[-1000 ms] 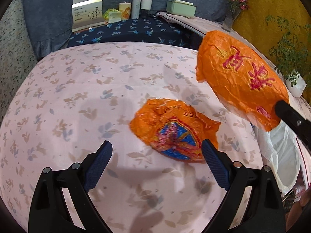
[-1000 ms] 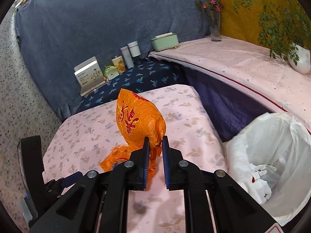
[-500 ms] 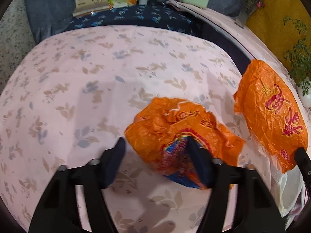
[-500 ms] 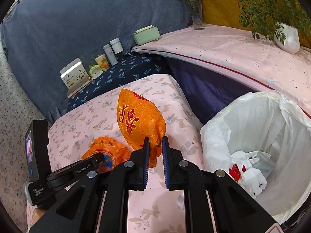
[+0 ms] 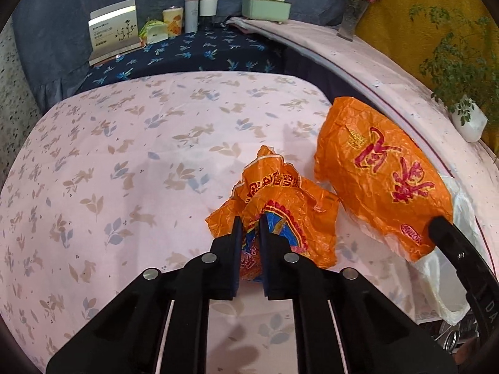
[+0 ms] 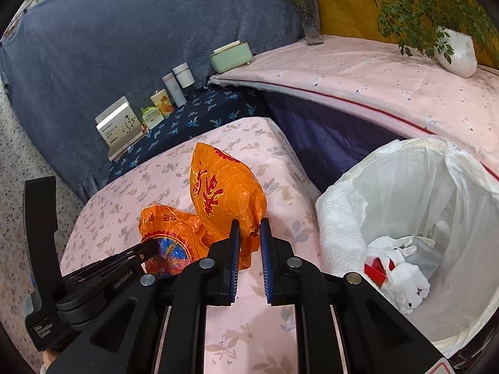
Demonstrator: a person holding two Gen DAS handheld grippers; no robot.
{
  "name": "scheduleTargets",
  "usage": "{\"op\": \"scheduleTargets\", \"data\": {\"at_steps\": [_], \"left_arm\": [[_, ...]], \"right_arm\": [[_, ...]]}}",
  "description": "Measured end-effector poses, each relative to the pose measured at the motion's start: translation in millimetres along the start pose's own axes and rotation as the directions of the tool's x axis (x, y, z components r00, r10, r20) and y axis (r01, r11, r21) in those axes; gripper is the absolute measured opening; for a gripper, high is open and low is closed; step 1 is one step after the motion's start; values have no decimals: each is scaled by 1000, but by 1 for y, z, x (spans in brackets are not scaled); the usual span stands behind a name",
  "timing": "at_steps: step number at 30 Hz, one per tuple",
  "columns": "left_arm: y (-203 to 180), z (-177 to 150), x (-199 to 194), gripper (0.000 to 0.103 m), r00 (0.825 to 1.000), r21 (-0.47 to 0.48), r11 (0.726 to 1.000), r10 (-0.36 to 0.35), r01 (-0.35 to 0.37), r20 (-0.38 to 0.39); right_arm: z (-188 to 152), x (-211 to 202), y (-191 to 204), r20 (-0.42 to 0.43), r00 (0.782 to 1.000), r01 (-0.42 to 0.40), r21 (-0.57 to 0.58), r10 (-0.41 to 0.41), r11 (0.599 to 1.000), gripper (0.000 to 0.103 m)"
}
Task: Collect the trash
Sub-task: 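Grasp the blue-printed orange packet with the left tool while the right tool holds its packet, then carry both orange packets over the white bin and open both tools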
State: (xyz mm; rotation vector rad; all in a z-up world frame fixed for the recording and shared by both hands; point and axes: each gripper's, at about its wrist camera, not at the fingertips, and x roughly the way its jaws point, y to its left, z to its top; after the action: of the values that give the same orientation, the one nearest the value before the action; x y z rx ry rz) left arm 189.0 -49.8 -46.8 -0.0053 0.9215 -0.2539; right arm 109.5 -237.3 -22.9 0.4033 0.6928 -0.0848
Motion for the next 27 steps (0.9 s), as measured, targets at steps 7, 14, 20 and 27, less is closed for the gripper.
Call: {"op": "scheduleTargets", "data": {"at_steps": [7, 14, 20, 27], "left_arm": [[-33, 9, -31, 10, 998, 55, 998, -42, 39, 54], [-74, 13, -57, 10, 992, 122, 989, -95, 84, 88], [-113, 10, -69, 10, 985, 182, 976, -141, 122, 95], [-152, 0, -73, 10, 979, 235, 958, -188, 165, 79]], "right_arm": [[13, -29, -14, 61, 998, 18, 15, -18, 1000, 12], [23, -63, -45, 121, 990, 60, 56, -67, 997, 12], [25, -91, -81, 161, 979, 104, 114, -122, 988, 12], [21, -116, -120, 185, 964, 157, 175, -189, 972, 12]]}}
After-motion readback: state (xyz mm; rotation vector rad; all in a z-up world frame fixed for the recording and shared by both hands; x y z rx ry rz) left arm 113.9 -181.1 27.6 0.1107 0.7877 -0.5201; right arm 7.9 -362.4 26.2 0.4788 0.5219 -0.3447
